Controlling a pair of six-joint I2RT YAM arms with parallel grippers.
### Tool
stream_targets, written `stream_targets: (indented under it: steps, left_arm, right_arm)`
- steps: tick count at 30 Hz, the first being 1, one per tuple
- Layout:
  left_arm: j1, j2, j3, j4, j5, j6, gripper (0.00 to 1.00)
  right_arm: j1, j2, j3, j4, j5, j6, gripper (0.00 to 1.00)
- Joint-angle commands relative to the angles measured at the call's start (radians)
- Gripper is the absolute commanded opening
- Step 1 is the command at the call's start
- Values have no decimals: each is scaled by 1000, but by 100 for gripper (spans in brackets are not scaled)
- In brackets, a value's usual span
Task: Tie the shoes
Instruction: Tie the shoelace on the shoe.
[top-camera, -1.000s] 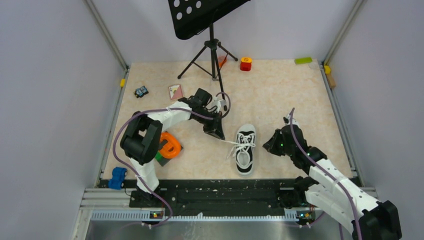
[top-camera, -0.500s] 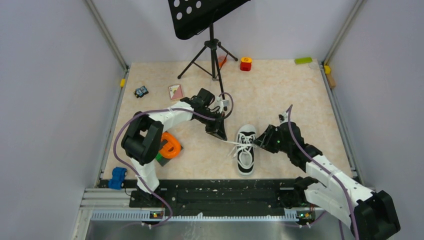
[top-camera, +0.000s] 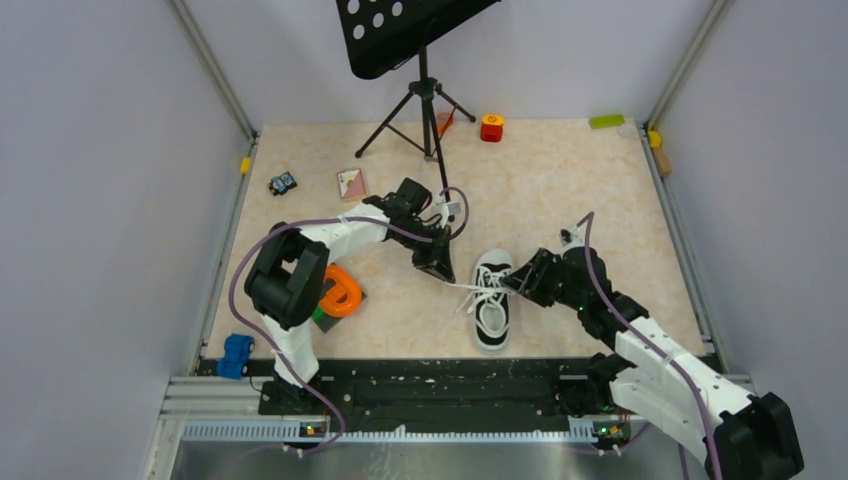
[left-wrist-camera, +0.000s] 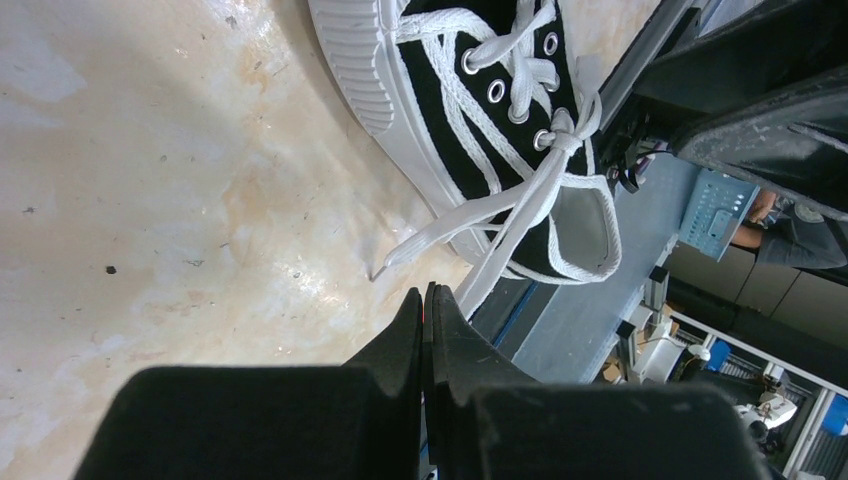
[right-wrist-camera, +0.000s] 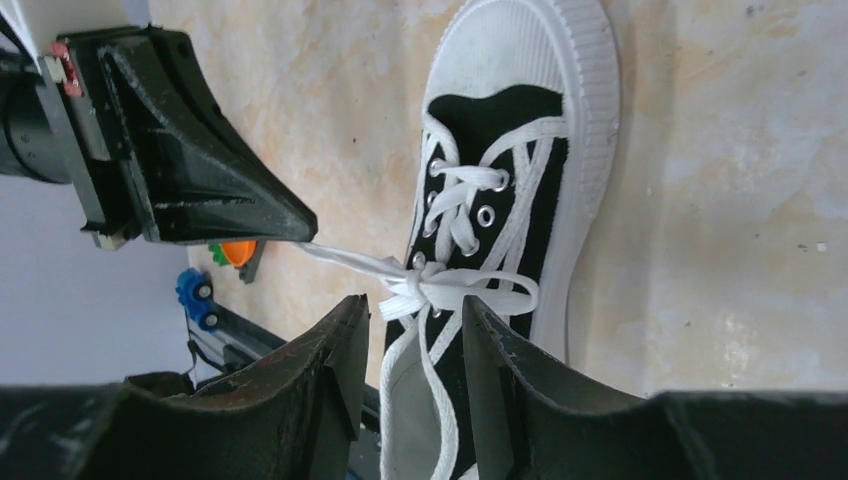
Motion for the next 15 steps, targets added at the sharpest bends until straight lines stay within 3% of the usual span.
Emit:
stream_targets:
  steps: [1, 7, 15]
  left_arm:
    - [-3, 6, 21, 5, 15, 2, 0]
    - [-7, 8, 25, 2, 17, 2, 0]
    - [-9, 4, 14, 3, 15, 2, 0]
  right_arm:
    - [55, 23, 37, 53, 11, 10, 41]
    - [142, 165, 162, -100, 151, -172, 44]
    - [155, 192, 184, -124, 221, -219, 43]
